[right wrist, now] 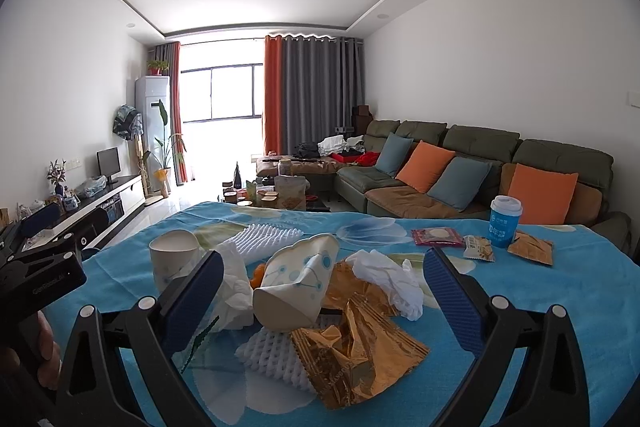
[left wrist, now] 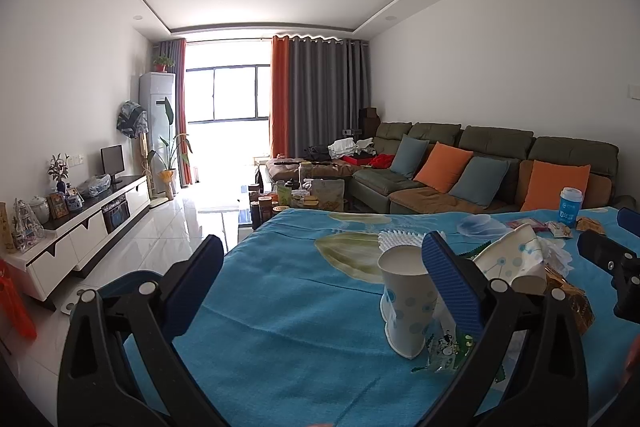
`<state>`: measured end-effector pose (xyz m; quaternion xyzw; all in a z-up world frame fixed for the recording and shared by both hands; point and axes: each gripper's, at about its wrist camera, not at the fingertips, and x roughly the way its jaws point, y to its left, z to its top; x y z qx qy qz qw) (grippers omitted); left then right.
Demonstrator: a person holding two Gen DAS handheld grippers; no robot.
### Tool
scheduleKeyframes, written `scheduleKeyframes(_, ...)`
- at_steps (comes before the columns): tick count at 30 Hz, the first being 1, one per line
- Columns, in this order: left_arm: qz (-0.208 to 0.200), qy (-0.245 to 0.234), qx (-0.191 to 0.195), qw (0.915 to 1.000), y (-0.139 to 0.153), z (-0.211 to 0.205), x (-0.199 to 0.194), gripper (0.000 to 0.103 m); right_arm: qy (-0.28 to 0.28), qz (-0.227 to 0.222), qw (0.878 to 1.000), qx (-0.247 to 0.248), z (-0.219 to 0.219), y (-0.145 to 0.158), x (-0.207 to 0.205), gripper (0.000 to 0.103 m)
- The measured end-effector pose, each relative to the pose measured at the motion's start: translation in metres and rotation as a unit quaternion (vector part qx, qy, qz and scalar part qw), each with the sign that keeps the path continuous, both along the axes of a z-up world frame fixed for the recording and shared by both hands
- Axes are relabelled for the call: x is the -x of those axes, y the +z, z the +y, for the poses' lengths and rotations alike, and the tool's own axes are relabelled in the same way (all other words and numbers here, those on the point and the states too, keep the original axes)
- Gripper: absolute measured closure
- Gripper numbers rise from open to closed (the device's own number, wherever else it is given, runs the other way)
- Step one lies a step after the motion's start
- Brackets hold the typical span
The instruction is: Collect trash
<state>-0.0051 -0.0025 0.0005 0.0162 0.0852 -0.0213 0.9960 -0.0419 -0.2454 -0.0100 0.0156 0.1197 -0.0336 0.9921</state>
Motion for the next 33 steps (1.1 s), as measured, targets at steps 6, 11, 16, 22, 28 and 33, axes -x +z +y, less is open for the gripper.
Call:
scheduleKeyframes(6, -0.002, 0.001, -0.002, 1.0, 0.0009, 0.0, -0.0007, 0.005, -0.003, -0.001, 1.0, 0.0, -0.0006, 0.0, -0.0005, 0.006)
scheduleKeyframes(11, -0.002, 0.0, 0.0, 1.0, -0.0002, 0.0004, -0.0004, 0.005, -0.003, -0.001, 1.0, 0.0, -0.0006, -0.0002, -0.0004, 0.006)
scheduleKeyframes(16, -0.002, 0.0, 0.0, 1.0, -0.0008, -0.0003, -0.0004, 0.005, -0.004, -0.002, 1.0, 0.001, -0.0006, -0.0003, -0.0002, 0.006)
scheduleKeyframes(22, -0.003, -0.001, 0.0, 1.0, -0.0008, -0.001, 0.0003, 0.005, -0.003, -0.002, 1.0, 0.0, -0.0008, -0.0002, -0.0005, 0.006)
scheduleKeyframes(28, -0.002, -0.002, 0.001, 1.0, -0.002, -0.0028, 0.0008, 0.005, -0.003, -0.002, 1.0, 0.001, -0.0008, -0.0004, -0.0001, 0.006)
scheduleKeyframes(33, -0.002, -0.002, 0.001, 1.0, -0.0025, -0.0033, 0.0011, 0.005, -0.003, -0.002, 1.0, 0.0, -0.0005, -0.0008, 0.0002, 0.006)
